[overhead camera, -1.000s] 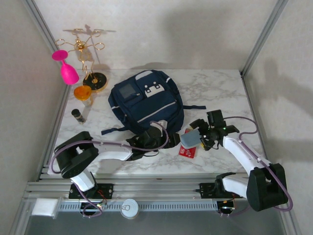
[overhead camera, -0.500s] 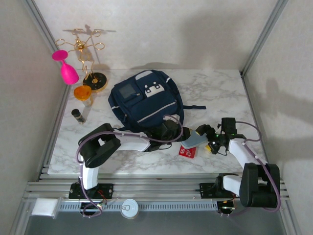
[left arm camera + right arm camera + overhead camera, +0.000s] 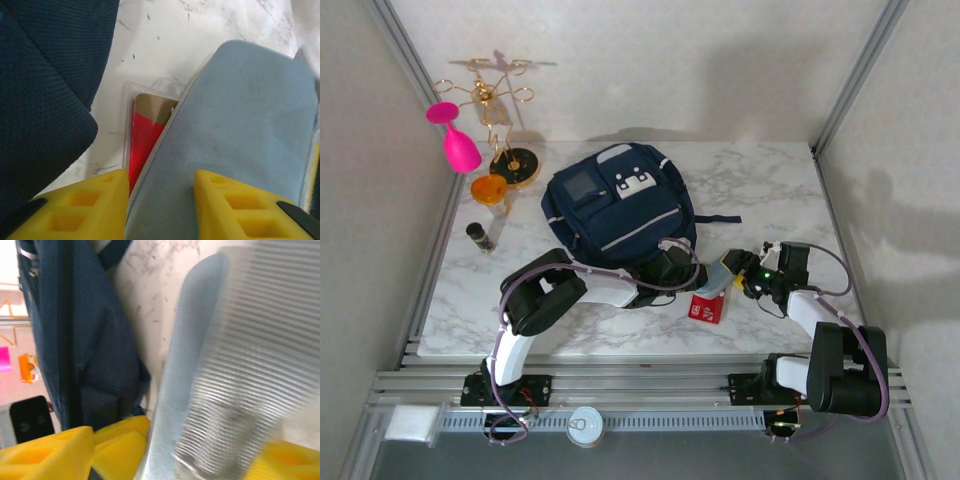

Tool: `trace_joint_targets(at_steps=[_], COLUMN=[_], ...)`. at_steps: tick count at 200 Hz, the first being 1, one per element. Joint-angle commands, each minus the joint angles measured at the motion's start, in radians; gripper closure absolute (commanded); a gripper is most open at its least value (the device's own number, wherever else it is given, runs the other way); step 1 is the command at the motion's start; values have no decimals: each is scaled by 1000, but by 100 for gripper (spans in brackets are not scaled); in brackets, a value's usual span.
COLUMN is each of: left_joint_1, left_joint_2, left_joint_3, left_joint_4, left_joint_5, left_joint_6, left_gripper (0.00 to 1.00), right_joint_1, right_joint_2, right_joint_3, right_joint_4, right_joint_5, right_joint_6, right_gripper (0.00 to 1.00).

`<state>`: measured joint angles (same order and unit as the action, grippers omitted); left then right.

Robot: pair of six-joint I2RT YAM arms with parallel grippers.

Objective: Pack the student bag

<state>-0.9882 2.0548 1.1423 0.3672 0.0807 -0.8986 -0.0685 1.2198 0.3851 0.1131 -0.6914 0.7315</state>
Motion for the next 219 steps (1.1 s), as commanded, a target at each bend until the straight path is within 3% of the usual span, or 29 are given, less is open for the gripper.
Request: trace_joint_targets(at_steps=[1,63,87,131,176,195,219], left_joint_1=[-4,-13,-13,-10,52,117,131], left_joint_2=[22,15,-7,-214,-458,-465,-410], left_joint_3=[19,63,93,75,13,16,35], left_joint_4=[-109,-130,-146,-269,-486,-582,-647], left_joint_5=[-10,-6,13,-41,-215,-196,-299], left_joint_6=[10,24,44,138,362,489,665], left_gripper=[63,62,59,50,37,36,33], right_joint_1=[-3,-32,-39,-53,-56,-56,-55], right_joint_2=[-2,33,6,-3,-33,-57,-97], right_joint_3=[17,26,41,108,206,243,239], right_joint_4=[50,-33,-70,-151,-250,-288,-247], right_joint_5=[-40,-6,10,-8,-79,-94,-112], right_joint_6=[-47,-102,-117,-147,-148,-123,-56], right_gripper=[36,55,59,70,71,70,70])
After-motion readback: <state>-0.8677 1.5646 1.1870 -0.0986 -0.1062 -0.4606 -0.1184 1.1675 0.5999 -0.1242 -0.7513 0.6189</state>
